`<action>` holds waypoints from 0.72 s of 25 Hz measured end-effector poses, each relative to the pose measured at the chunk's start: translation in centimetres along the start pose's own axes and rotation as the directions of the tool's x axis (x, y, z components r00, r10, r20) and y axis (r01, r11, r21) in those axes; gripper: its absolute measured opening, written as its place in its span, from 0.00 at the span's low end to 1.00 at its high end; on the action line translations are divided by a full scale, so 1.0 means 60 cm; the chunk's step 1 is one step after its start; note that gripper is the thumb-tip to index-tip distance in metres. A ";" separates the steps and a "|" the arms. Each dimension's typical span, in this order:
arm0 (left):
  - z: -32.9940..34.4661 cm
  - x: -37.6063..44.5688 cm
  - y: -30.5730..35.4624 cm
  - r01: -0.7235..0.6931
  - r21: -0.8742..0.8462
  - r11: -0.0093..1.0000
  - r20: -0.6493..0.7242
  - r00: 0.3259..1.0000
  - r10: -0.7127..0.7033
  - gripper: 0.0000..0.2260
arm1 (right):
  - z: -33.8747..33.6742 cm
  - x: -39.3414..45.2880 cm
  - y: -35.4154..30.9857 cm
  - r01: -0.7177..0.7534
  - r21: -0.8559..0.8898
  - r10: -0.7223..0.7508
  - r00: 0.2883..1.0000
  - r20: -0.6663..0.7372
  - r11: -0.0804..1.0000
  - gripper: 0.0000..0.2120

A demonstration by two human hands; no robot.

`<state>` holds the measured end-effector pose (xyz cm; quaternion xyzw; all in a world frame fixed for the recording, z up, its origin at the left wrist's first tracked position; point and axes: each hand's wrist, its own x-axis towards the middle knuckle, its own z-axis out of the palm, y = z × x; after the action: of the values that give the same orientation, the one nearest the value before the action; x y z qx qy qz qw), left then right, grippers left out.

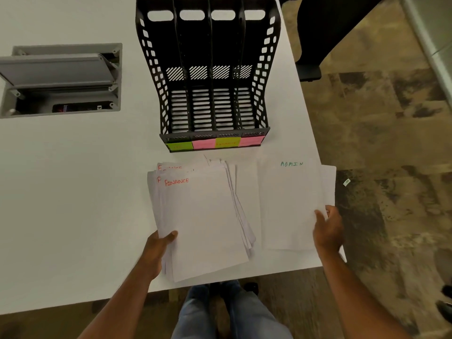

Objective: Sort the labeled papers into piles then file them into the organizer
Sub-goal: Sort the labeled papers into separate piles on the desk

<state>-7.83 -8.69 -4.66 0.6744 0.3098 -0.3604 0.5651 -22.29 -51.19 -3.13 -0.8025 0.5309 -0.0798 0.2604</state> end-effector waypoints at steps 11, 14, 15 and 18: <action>0.004 0.001 -0.003 -0.031 0.016 0.999 -0.027 0.999 0.032 0.20 | 0.037 0.001 0.015 0.046 -0.239 -0.010 0.989 0.149 0.970 0.26; 0.003 0.006 -0.010 -0.046 0.035 0.998 -0.036 0.998 0.047 0.23 | 0.041 -0.007 0.020 0.151 -0.189 -0.125 0.982 0.141 0.970 0.27; 0.003 0.006 -0.011 -0.048 0.035 0.998 -0.035 0.998 0.049 0.23 | 0.042 -0.010 0.020 0.180 -0.189 -0.154 0.978 0.142 0.965 0.27; 0.004 0.003 -0.010 -0.059 0.019 0.998 -0.024 0.998 0.059 0.23 | 0.041 -0.007 0.017 0.236 -0.258 -0.210 0.970 0.124 0.937 0.24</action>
<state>-8.23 -8.84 -5.16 0.6925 0.2934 -0.3382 0.5656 -22.30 -50.33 -5.71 -0.8885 0.4292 0.0028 0.1623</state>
